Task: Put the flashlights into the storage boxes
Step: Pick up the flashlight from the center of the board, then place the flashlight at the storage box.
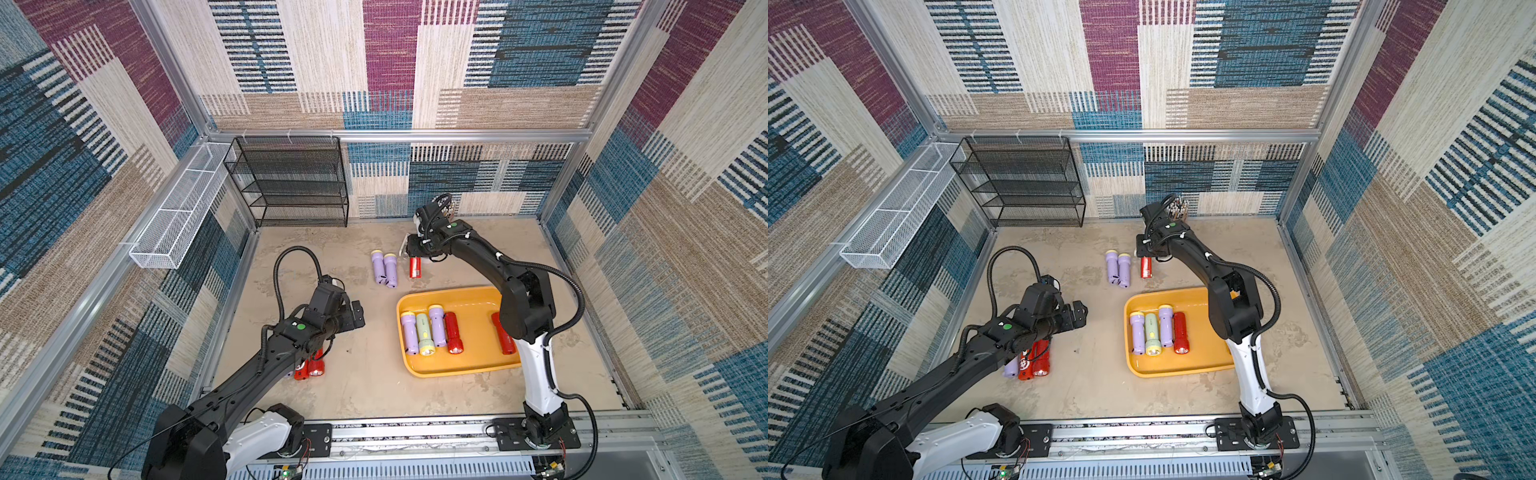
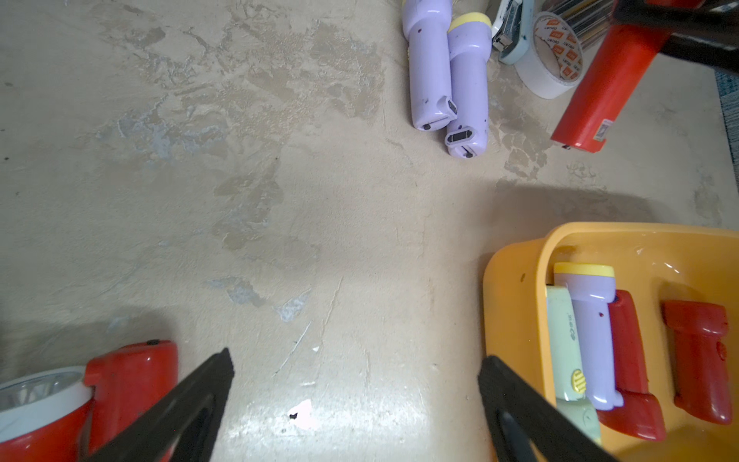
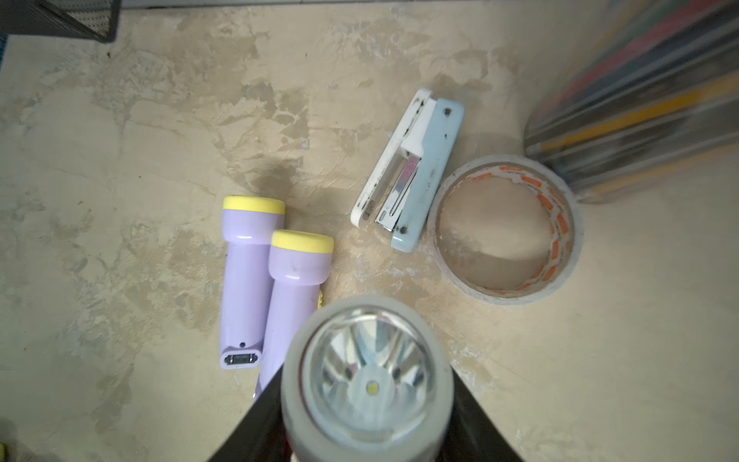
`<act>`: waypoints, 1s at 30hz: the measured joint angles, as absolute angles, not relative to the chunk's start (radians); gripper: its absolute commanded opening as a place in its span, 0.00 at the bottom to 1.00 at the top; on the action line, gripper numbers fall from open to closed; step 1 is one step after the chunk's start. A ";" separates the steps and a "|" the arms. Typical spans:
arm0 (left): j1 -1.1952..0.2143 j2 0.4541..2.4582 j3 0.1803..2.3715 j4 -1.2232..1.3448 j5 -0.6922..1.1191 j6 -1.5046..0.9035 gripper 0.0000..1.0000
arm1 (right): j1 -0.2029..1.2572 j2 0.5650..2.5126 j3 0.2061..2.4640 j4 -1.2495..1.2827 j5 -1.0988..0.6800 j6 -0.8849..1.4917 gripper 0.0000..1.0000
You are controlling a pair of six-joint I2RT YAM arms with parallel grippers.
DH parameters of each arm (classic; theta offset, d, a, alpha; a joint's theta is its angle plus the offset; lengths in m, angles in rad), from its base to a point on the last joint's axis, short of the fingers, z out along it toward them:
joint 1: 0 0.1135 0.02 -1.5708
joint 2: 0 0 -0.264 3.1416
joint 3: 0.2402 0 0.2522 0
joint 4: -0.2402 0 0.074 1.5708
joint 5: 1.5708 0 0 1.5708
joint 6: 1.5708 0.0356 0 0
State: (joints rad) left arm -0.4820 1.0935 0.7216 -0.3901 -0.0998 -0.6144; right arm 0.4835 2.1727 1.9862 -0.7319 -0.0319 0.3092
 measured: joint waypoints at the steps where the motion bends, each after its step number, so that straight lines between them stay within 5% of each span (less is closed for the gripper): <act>1: -0.482 1.088 0.721 -0.393 -0.100 -0.614 1.00 | 0.484 2.150 1.979 -0.732 -0.024 0.309 0.49; 30: -0.481 1.008 0.670 -0.432 -0.010 -0.660 0.99 | 0.484 1.219 0.920 -0.693 0.018 0.353 0.50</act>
